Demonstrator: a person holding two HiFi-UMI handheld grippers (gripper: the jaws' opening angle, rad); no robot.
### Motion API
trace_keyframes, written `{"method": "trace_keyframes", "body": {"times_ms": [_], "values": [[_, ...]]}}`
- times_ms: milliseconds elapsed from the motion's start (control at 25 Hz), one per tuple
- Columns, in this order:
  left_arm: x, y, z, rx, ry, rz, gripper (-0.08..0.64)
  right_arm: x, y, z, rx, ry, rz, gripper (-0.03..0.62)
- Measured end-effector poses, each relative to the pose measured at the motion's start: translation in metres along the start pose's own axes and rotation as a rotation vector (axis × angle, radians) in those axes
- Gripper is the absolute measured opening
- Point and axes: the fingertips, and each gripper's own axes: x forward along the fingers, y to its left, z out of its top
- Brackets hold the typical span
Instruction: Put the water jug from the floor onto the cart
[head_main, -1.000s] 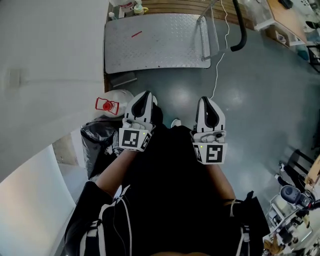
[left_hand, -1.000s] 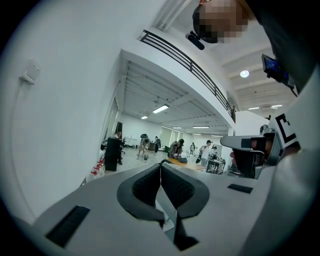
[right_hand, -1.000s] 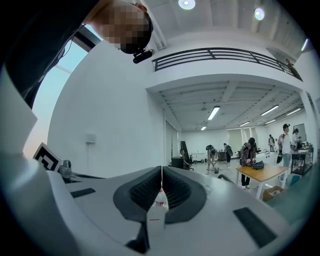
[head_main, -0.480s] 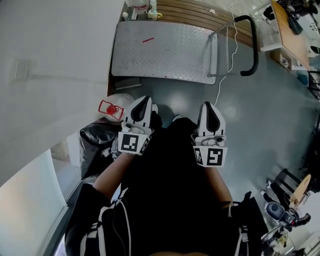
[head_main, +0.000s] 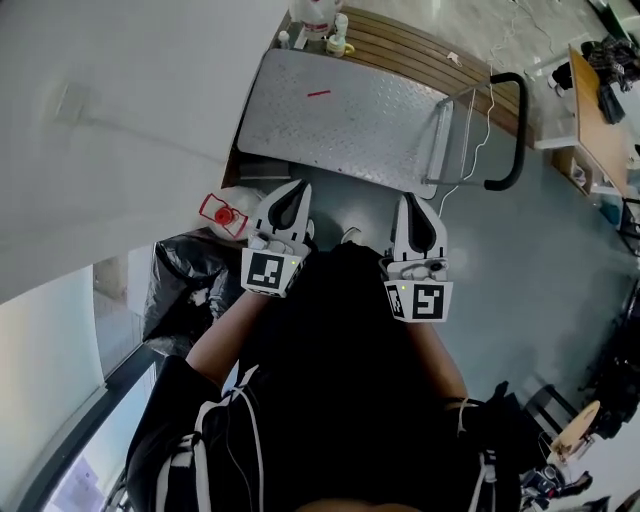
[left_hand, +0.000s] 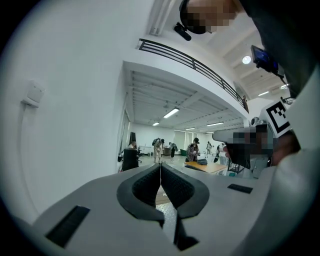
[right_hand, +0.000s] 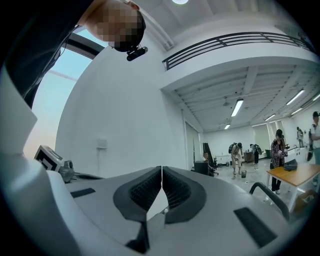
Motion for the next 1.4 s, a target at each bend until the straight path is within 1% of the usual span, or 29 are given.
{"method": "trace_keyframes", "body": {"times_ms": [160, 280, 440, 520, 640, 720, 800, 880, 920, 1080, 1120, 1200, 1280, 1400], "values": [[0.001, -0.001, -0.005, 0.008, -0.012, -0.003, 0.018, 0.003, -0.002, 0.004, -0.013, -0.021, 0.016, 0.020], [0.000, 0.006, -0.012, -0.002, -0.003, 0.022, 0.018, 0.006, 0.003, 0.006, -0.013, -0.031, 0.034, 0.020], [-0.002, 0.010, -0.027, -0.047, 0.052, 0.034, 0.020, 0.011, 0.016, 0.009, -0.010, -0.037, 0.071, 0.020], [-0.004, 0.018, -0.042, -0.036, 0.091, 0.038, 0.021, 0.012, 0.023, 0.012, -0.017, -0.041, 0.086, 0.020], [-0.006, 0.029, -0.072, -0.003, 0.182, 0.036, 0.023, 0.014, 0.031, 0.011, -0.021, -0.026, 0.091, 0.020], [-0.013, 0.038, -0.097, -0.008, 0.246, 0.023, 0.031, 0.019, 0.039, 0.005, -0.017, -0.005, 0.093, 0.020], [-0.024, 0.049, -0.124, -0.037, 0.307, 0.016, 0.050, 0.023, 0.050, -0.003, -0.012, 0.013, 0.097, 0.020], [-0.033, 0.059, -0.146, -0.092, 0.365, 0.020, 0.103, 0.026, 0.058, -0.007, -0.012, 0.026, 0.098, 0.020], [-0.038, 0.065, -0.157, -0.109, 0.389, 0.030, 0.107, 0.028, 0.061, -0.008, -0.014, 0.035, 0.099, 0.020], [-0.062, 0.096, -0.216, -0.092, 0.508, 0.081, 0.109, 0.032, 0.077, -0.018, 0.000, 0.076, 0.099, 0.020], [-0.069, 0.104, -0.231, -0.101, 0.542, 0.091, 0.115, 0.034, 0.082, -0.021, 0.002, 0.085, 0.101, 0.020], [-0.083, 0.119, -0.263, -0.146, 0.626, 0.100, 0.115, 0.036, 0.095, -0.029, 0.004, 0.096, 0.107, 0.020], [-0.097, 0.129, -0.295, -0.176, 0.720, 0.094, 0.125, 0.036, 0.106, -0.039, 0.007, 0.121, 0.109, 0.020], [-0.115, 0.139, -0.333, -0.153, 0.823, 0.062, 0.149, 0.034, 0.114, -0.048, 0.005, 0.145, 0.102, 0.020]]}}
